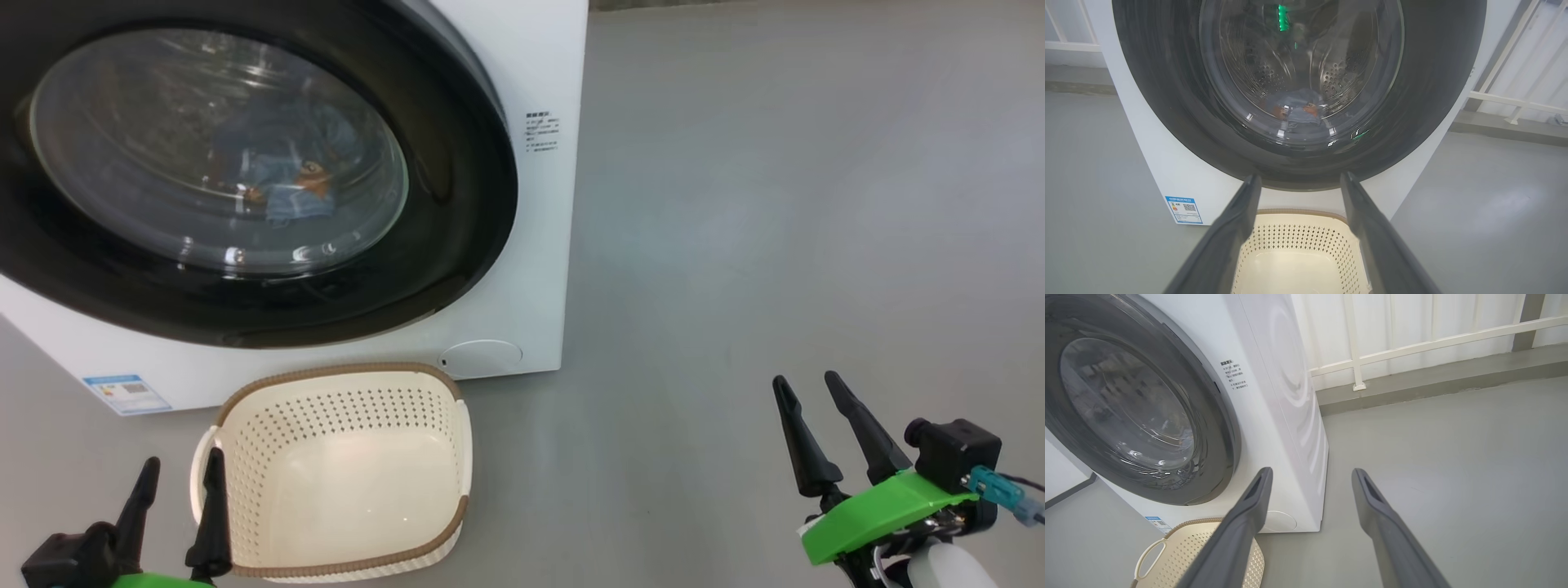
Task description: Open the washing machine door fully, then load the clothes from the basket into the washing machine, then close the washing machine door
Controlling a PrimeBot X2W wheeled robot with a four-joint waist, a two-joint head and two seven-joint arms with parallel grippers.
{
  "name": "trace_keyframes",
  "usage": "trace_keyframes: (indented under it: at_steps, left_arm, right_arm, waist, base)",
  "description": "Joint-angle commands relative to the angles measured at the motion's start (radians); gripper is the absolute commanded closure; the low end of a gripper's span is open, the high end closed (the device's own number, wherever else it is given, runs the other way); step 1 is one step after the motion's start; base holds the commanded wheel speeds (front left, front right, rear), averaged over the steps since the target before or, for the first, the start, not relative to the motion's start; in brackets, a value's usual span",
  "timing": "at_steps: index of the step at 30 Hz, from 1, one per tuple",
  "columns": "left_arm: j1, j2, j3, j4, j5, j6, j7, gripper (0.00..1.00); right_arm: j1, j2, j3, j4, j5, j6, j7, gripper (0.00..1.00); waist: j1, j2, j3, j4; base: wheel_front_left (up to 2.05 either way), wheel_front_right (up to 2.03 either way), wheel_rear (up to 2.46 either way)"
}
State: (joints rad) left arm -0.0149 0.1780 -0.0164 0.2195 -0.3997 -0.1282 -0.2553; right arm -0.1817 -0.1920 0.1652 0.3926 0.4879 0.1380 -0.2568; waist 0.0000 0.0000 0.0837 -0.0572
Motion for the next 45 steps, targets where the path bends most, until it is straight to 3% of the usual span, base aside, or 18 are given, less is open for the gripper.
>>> trace_keyframes:
  at_steps: [1,45]
  left_arm:
    - [-0.004,0.032,0.040,-0.015,0.009,-0.003,-0.006,0.00]
    - [0.013,0.027,0.070,-0.014,0.035,-0.003,-0.006,0.00]
  right_arm:
    - [0.016,-0.010,0.011,-0.028,-0.001,-0.007,-0.005,0.00]
    - [0.057,-0.001,-0.041,-0.052,-0.015,-0.007,-0.005,0.00]
  waist:
    - [0.0000,0.0000,-0.011,-0.011]
    - [0.0000,0.0000,-0.004,-0.022]
  base:
    - [0.00,0.00,0.00]
    - [0.00,0.00,0.00]
